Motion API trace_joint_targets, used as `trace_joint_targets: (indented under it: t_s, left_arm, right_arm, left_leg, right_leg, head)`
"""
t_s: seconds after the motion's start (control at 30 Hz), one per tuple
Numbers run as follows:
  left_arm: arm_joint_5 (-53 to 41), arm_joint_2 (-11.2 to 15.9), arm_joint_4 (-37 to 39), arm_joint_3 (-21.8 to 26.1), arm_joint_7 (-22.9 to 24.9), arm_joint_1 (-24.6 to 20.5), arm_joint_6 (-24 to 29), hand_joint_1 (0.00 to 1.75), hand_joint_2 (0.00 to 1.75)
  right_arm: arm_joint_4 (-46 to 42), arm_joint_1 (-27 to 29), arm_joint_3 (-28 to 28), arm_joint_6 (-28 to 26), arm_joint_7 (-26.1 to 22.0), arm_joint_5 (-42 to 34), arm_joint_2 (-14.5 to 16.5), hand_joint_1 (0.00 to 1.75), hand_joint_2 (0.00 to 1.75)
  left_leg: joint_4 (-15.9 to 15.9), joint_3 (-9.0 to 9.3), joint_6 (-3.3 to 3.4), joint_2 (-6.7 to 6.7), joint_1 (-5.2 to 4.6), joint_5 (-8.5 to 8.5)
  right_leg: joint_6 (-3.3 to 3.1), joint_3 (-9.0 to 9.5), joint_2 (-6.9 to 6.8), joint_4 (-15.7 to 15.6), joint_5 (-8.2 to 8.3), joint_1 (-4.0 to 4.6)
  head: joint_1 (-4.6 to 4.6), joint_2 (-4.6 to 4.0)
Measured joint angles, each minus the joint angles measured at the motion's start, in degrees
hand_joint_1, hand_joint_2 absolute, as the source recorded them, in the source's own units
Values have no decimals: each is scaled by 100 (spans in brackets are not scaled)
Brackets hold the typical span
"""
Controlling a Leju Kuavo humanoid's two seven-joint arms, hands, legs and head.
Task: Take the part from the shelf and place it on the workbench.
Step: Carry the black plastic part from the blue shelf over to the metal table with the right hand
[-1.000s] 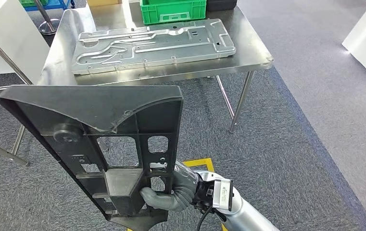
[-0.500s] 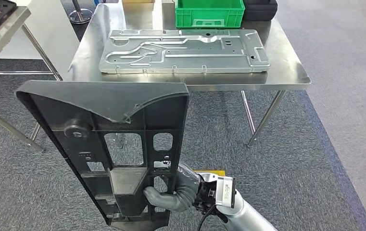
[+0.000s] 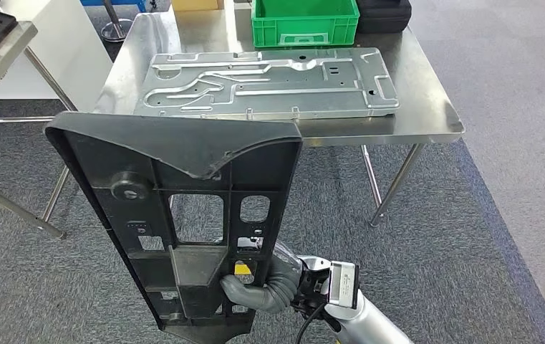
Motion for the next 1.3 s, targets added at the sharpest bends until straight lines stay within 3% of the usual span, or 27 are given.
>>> trace_joint_targets:
  t_s: [0.07, 0.1, 0.17, 0.27, 0.33, 0.4, 0.43, 0.47, 0.53, 0.6, 0.67, 0.73, 0.8, 0.9, 0.93, 0.97, 1.0, 1.07, 1.1, 1.13, 1.23, 1.3]
  left_arm:
    - [-26, 7, 0, 3, -19, 3, -3, 0, 175]
    - [-40, 11, 0, 5, -27, -1, -5, 0, 175]
    - [-58, 16, 0, 8, -41, -8, -8, 0, 175]
    - [-70, 14, 1, 14, -47, -3, -7, 0, 175]
    - [-78, 12, 1, 23, -49, -15, -7, 0, 175]
    - [-86, 11, 1, 37, -49, -26, -7, 0, 175]
    - [-91, 10, 1, 43, -49, -24, -7, 0, 175]
    - [-92, 10, 1, 48, -48, -21, -7, 0, 175]
    - [-102, 5, 1, 52, -48, -17, -6, 0, 175]
    - [-119, -2, 1, 55, -50, -22, -7, 0, 175]
    - [-143, -3, 1, 56, -52, -22, -7, 0, 175]
    - [-167, -3, -2, 56, -54, -30, -7, 0, 175]
    - [-181, -6, -5, 55, -55, -41, -10, 0, 175]
    - [-191, -6, -6, 56, -54, -37, -11, 0, 175]
    - [-191, -5, -6, 56, -53, -29, -11, 0, 175]
    - [-192, -5, -6, 56, -52, -21, -11, 0, 175]
    - [-192, -4, -6, 56, -52, -15, -11, 0, 175]
    - [-193, -1, -5, 57, -50, -8, -8, 0, 175]
    - [-194, 2, -5, 58, -51, -6, -5, 0, 175]
    - [-195, 4, -4, 59, -50, -5, -3, 0, 175]
    - [-199, 13, -5, 61, -51, -13, 7, 0, 175]
    - [-217, 14, -6, 62, -57, -16, 9, 0, 175]
  right_arm:
    - [-3, 1, -25, -38, -37, 8, 0, 164, 175]
    - [-4, 5, -38, -48, -48, 9, 0, 164, 175]
    - [-6, 23, -68, -44, -74, -3, 0, 164, 175]
    - [-32, 40, -115, 3, -117, -48, 3, 164, 175]
    - [-49, 51, -138, 38, -131, -73, 4, 164, 175]
    - [-55, 87, -150, 53, -137, -88, 4, 164, 175]
    - [-56, 108, -158, 56, -139, -94, 4, 164, 175]
    - [-62, 123, -169, 58, -143, -101, 4, 164, 175]
    - [-83, 133, -197, 62, -165, -114, 4, 164, 175]
    - [-115, 134, -222, 65, -196, -130, 4, 164, 175]
    - [-150, 141, -243, 66, -213, -140, 4, 164, 175]
    - [-187, 152, -265, 66, -216, -145, 5, 164, 175]
    - [-218, 155, -284, 66, -221, -154, 10, 164, 175]
    - [-236, 183, -301, 66, -227, -163, 16, 164, 175]
    - [-237, 202, -305, 66, -230, -163, 15, 164, 175]
    - [-239, 217, -308, 66, -233, -163, 15, 164, 175]
    - [-243, 228, -310, 65, -238, -164, 15, 164, 175]
    - [-253, 236, -313, 64, -260, -166, 15, 164, 175]
    - [-257, 237, -315, 64, -276, -169, 15, 164, 175]
    - [-261, 240, -317, 64, -296, -173, 15, 164, 175]
    - [-275, 258, -340, 64, -327, -182, 14, 164, 175]
    - [-295, 252, -368, 64, -331, -186, 11, 164, 175]
  left_leg:
    - [-744, 250, 62, 10, -26, 463]
    - [-979, 336, 94, 18, -46, 533]
    - [-1125, 384, 143, 23, -82, 478]
    - [-1238, 487, 210, 24, -30, 432]
    - [-1279, 570, 259, 29, -13, 392]
    - [-1278, 636, 283, 34, -14, 326]
    - [-1276, 684, 284, 35, -14, 286]
    - [-1275, 744, 279, 35, -14, 242]
    - [-1270, 880, 256, 36, -15, 139]
    - [-1256, 969, 201, 42, -35, 46]
    - [-1261, 997, 136, 71, -49, -11]
    - [-1270, 1037, 76, 105, -47, -66]
    - [-1006, 954, 20, 101, -37, -223]
    - [109, 310, -52, 84, 0, -607]
    - [358, 112, -65, 84, 8, -613]
    - [394, 10, -70, 84, 12, -496]
    - [179, 27, -64, 80, 14, -247]
    - [-574, 255, -24, 20, 12, 306]
    - [-876, 366, 6, -22, 3, 463]
    - [-1054, 430, 37, -57, -8, 492]
    - [-1197, 495, 119, -56, -9, 387]
    - [-1269, 586, 185, -25, 23, 366]
  right_leg:
    - [35, 104, 4, -1, -94, 4]
    - [60, 114, 6, 2, -123, 7]
    - [113, 98, 8, -13, -149, 13]
    - [209, 77, 4, 112, -255, 18]
    - [258, -242, 7, 706, -482, 4]
    - [287, -758, 7, 1462, -687, -15]
    - [295, -935, 6, 1638, -642, -21]
    - [297, -998, 4, 1595, -473, -24]
    - [269, -824, -26, 929, 105, -20]
    - [210, -591, -83, 313, 413, 16]
    - [151, -523, -80, 154, 377, 49]
    - [96, -479, -23, 93, 346, 28]
    - [35, -380, 5, 30, 317, -8]
    - [-15, -259, 41, 8, 230, -14]
    - [-15, -220, 65, 10, 194, -13]
    - [-10, -174, 91, 13, 156, -12]
    - [0, -114, 119, 15, 112, -12]
    - [31, 6, 161, 15, 17, -12]
    - [55, 34, 182, 18, -18, -11]
    - [81, 30, 198, 21, -39, -12]
    - [171, 4, 224, 0, -68, -16]
    - [227, -61, 169, 209, -191, -4]
  head:
    - [5, 0]
    - [8, 1]
    - [11, 1]
    - [21, 1]
    - [33, 1]
    - [38, 1]
    - [38, 1]
    - [38, 1]
    - [39, 1]
    - [39, 1]
    - [40, 1]
    - [41, 1]
    - [27, 1]
    - [8, 1]
    - [8, 1]
    - [8, 1]
    - [7, 1]
    - [11, 1]
    - [10, 1]
    - [10, 1]
    - [3, 1]
    - [19, 1]
